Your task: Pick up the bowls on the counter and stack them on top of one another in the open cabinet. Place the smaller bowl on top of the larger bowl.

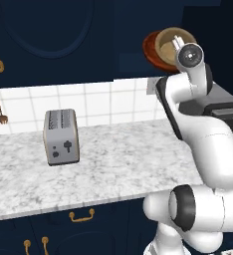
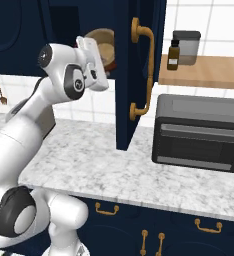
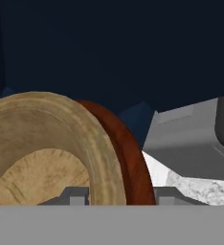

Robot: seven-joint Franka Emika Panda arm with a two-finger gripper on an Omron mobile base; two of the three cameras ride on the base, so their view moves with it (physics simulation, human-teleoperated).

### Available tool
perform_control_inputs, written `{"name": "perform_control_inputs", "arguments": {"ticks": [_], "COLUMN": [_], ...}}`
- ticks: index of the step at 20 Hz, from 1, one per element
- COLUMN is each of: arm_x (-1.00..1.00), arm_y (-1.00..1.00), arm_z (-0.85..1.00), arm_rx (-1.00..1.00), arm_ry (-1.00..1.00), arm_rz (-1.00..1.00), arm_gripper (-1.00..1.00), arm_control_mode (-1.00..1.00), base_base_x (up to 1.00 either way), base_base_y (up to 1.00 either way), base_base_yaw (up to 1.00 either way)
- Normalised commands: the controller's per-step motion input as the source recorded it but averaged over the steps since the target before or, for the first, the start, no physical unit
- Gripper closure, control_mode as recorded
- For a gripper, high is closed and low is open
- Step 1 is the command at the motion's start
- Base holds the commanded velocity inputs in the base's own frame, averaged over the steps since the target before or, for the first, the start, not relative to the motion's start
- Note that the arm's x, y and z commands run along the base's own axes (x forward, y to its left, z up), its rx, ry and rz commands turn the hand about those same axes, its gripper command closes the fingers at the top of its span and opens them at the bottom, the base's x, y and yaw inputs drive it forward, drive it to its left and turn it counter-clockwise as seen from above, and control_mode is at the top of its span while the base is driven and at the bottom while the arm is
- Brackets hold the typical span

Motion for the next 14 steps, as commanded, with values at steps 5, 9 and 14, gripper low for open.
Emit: {"name": "perform_control_inputs", "arguments": {"ticks": [5, 9, 14], "arm_x": [0.67, 0.62, 0.77], "arm_y": [0.0, 0.0, 0.0], "arm_z": [-0.03, -0.2, -0.28], "arm_rx": [0.0, 0.0, 0.0], "arm_ry": [0.0, 0.0, 0.0], "arm_rz": [0.05, 0.05, 0.06], "arm_gripper": [1.0, 1.0, 1.0], "arm_control_mode": [-1.0, -1.0, -1.0], "base_base_x": [0.0, 0.0, 0.0], "base_base_y": [0.0, 0.0, 0.0], "base_base_yaw": [0.0, 0.0, 0.0]}}
